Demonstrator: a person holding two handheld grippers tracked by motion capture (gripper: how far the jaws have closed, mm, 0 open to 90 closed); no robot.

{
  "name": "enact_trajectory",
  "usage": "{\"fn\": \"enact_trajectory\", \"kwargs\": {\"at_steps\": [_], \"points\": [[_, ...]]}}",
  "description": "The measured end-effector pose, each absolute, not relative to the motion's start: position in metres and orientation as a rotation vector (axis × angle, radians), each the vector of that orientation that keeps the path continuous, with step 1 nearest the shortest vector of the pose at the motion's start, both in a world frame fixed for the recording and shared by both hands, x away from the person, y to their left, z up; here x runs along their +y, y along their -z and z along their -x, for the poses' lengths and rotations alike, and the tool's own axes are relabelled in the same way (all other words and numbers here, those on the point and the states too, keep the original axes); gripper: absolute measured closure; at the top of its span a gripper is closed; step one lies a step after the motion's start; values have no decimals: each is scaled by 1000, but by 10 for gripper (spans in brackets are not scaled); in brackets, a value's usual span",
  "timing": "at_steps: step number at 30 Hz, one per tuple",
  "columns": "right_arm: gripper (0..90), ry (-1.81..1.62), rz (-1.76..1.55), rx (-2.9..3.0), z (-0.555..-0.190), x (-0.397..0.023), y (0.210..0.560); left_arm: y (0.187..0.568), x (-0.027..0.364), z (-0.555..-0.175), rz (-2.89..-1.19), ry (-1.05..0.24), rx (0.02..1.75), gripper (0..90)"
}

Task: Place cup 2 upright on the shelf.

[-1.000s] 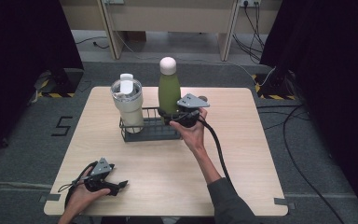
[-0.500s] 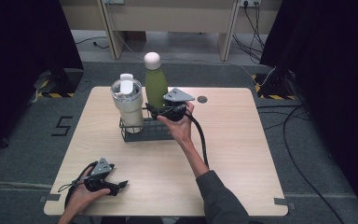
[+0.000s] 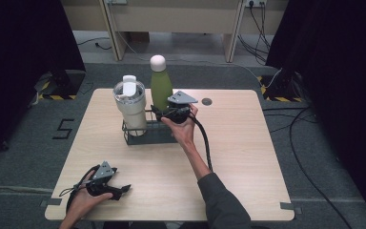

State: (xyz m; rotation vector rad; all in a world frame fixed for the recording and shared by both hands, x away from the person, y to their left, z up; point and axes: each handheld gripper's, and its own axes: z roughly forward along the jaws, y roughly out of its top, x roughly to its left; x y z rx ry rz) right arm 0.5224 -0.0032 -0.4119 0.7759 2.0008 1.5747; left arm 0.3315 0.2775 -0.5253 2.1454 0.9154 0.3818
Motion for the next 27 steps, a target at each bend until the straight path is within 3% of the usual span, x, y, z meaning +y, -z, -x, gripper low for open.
{"fn": "enact_trajectory", "kwargs": {"at_steps": [27], "points": [[209, -1544, -871, 2018, -527, -7, 453, 526, 277, -332, -2141, -383, 915, 100]]}}
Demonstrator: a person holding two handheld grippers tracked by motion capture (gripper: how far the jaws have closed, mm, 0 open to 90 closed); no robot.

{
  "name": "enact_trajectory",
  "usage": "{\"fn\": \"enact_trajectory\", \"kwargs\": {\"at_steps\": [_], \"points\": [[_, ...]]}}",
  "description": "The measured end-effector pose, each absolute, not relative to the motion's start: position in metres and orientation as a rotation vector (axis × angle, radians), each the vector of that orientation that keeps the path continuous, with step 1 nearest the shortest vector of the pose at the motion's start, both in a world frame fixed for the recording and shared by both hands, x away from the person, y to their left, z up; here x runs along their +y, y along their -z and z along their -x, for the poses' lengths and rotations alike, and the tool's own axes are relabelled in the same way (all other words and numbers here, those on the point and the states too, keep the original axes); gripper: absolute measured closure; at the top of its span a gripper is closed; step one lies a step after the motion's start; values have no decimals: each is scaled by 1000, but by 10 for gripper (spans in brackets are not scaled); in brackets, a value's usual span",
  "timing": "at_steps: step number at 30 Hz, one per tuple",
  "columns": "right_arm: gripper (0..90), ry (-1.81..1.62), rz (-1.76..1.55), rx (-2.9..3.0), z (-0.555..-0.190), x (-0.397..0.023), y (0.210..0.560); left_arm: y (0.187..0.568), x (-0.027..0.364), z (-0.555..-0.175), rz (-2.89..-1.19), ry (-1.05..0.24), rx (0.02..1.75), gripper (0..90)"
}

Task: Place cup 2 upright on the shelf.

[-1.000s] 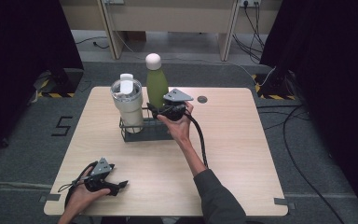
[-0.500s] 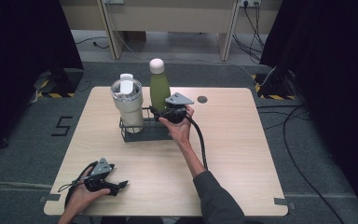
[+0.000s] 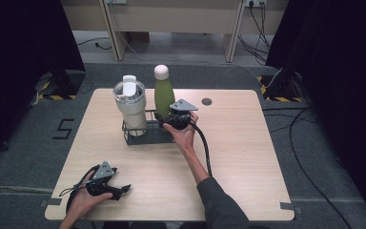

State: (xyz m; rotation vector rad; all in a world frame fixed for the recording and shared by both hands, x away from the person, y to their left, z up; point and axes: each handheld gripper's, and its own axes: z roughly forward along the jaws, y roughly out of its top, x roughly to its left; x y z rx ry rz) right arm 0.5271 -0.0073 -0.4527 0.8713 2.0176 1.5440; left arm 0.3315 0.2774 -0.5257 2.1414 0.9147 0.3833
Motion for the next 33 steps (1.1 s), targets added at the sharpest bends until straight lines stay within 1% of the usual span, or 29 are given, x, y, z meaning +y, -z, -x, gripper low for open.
{"fn": "enact_trajectory", "kwargs": {"at_steps": [10, 33], "points": [[208, -1538, -873, 2027, -525, -6, 459, 526, 277, -332, -2141, -384, 915, 100], [205, -1521, -836, 2038, -521, -9, 461, 526, 277, -331, -2141, -384, 915, 100]]}}
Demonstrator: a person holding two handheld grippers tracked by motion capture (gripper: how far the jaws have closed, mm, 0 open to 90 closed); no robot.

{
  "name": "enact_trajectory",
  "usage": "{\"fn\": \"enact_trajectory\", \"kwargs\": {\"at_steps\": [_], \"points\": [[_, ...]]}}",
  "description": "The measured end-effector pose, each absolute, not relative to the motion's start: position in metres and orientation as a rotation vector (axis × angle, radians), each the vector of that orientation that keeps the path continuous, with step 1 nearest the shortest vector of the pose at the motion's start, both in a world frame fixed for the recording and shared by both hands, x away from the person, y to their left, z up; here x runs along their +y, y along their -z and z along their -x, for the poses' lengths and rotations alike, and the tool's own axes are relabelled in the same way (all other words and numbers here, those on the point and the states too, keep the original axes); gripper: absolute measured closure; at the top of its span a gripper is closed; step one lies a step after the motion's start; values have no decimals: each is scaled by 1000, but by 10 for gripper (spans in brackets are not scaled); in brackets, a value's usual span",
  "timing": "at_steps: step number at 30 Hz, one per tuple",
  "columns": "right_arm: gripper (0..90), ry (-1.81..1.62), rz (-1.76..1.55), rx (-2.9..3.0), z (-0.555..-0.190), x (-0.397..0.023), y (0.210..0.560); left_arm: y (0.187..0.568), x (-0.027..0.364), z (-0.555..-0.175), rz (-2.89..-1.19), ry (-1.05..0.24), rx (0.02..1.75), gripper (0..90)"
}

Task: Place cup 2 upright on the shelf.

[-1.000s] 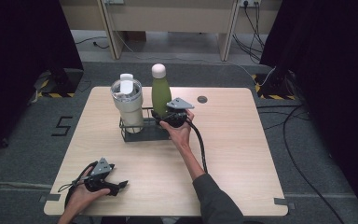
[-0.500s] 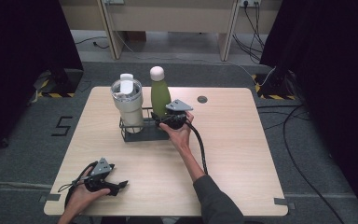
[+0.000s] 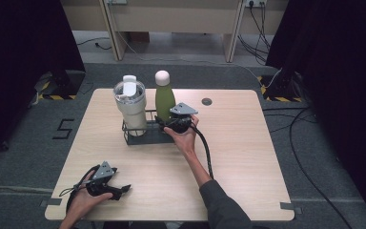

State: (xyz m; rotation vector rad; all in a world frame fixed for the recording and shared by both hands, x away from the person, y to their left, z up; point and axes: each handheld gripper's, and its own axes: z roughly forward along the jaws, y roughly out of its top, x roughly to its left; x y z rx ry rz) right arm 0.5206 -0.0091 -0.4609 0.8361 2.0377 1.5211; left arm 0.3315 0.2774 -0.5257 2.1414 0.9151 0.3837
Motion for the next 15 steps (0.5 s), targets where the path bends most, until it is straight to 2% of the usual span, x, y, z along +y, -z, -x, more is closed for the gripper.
{"fn": "enact_trajectory", "kwargs": {"at_steps": [8, 11, 15], "points": [[201, -1517, -844, 2043, -520, -9, 460, 526, 277, -332, -2142, -383, 914, 100], [157, -1507, -857, 2032, -520, -9, 460, 526, 277, -331, -2142, -383, 915, 100], [148, -1501, -857, 2039, -517, -8, 457, 526, 277, -332, -2142, -383, 915, 101]]}}
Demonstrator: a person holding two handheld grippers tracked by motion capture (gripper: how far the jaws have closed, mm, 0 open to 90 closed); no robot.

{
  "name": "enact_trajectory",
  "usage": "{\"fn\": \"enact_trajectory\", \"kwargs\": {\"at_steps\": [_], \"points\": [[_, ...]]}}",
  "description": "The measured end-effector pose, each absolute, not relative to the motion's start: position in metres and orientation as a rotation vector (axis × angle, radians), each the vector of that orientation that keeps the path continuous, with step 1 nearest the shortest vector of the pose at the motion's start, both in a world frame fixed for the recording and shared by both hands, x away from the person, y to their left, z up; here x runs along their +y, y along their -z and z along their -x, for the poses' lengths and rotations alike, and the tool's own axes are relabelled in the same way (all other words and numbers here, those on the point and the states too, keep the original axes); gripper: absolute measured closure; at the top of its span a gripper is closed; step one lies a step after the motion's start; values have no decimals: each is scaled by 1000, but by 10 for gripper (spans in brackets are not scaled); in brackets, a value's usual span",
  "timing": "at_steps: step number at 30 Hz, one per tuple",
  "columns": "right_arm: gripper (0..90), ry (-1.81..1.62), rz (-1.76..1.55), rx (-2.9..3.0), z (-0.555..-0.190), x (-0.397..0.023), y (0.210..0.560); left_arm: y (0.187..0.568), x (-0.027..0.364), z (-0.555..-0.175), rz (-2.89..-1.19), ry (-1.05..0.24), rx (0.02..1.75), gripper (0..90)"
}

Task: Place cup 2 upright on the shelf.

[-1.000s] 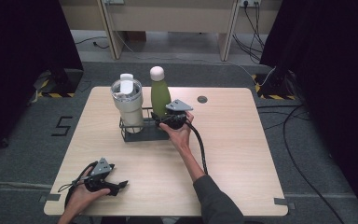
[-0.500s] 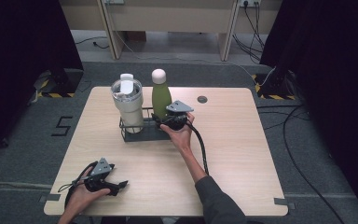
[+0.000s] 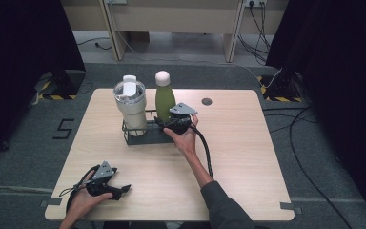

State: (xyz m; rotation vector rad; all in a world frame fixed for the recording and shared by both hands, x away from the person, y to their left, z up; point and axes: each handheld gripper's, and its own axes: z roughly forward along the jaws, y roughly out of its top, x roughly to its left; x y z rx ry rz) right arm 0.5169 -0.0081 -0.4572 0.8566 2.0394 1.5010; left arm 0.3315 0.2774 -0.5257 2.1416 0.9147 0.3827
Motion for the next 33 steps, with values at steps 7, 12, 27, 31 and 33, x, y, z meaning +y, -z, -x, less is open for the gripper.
{"fn": "enact_trajectory", "kwargs": {"at_steps": [7, 12, 27, 31, 33], "points": [[149, -1525, -878, 2024, -513, -16, 452, 526, 277, -331, -2140, -383, 916, 100], [148, -1523, -867, 2030, -506, -24, 447, 526, 277, -331, -2141, -383, 915, 101], [148, -1560, -842, 2025, -487, -39, 434, 526, 278, -332, -2144, -384, 914, 100], [148, -1556, -817, 2028, -482, -43, 431, 526, 277, -332, -2144, -384, 914, 101], [148, -1548, -816, 2036, -480, -45, 431, 526, 277, -332, -2144, -384, 914, 100]]}}
